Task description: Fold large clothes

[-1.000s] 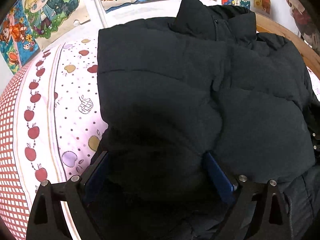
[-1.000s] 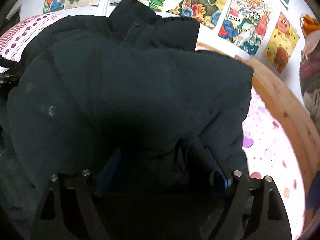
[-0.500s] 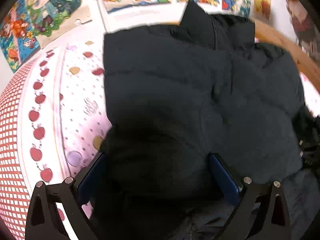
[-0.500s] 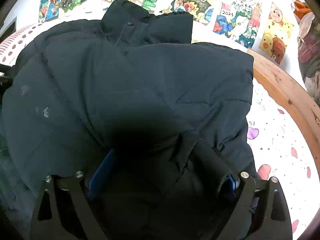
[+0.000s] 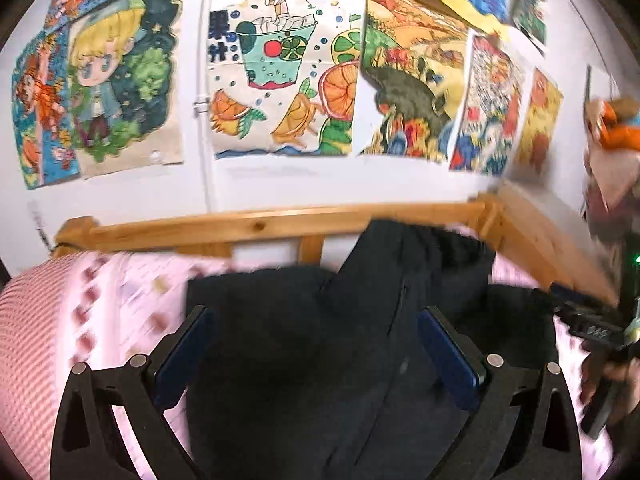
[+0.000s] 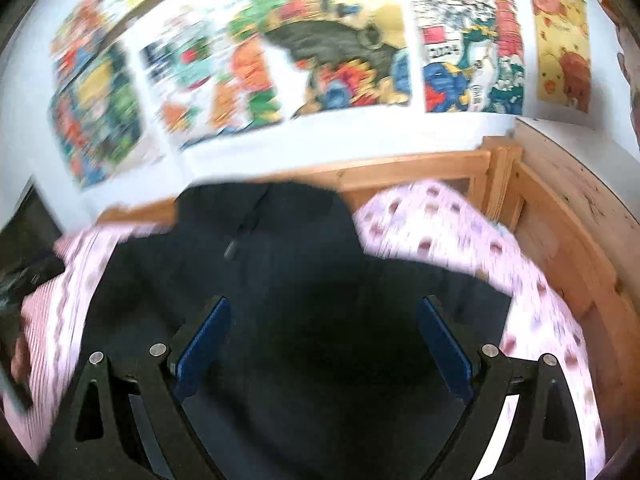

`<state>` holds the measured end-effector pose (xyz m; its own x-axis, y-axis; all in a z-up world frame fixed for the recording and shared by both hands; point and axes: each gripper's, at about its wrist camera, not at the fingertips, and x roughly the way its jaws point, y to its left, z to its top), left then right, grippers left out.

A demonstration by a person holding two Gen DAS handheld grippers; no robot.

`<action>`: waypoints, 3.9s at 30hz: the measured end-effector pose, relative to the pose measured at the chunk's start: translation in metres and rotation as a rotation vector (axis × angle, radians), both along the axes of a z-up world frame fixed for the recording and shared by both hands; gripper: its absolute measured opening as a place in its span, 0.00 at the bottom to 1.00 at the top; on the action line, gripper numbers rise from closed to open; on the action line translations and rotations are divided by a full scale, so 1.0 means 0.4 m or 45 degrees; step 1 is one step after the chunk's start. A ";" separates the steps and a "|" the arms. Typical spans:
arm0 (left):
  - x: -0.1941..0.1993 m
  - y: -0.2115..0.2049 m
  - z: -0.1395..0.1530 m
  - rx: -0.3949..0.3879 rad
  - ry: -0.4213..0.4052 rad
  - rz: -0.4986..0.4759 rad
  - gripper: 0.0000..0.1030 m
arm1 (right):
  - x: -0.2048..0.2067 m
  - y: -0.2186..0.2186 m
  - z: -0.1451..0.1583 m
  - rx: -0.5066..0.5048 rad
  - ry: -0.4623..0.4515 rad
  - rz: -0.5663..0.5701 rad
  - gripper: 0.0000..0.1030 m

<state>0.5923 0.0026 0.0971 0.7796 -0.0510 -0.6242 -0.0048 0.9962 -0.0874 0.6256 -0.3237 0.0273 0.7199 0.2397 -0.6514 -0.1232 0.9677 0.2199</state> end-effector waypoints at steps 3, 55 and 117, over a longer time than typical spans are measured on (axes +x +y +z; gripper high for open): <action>0.124 -0.035 -0.021 -0.031 0.011 -0.008 0.99 | 0.057 -0.008 -0.022 0.103 -0.008 -0.041 0.89; -0.055 -0.088 -0.373 0.234 0.145 -0.440 0.05 | -0.206 0.100 -0.270 -0.303 -0.033 0.153 0.07; 0.039 -0.089 -0.291 -0.212 0.170 -0.653 0.37 | -0.123 0.167 -0.197 -0.204 0.043 0.328 0.04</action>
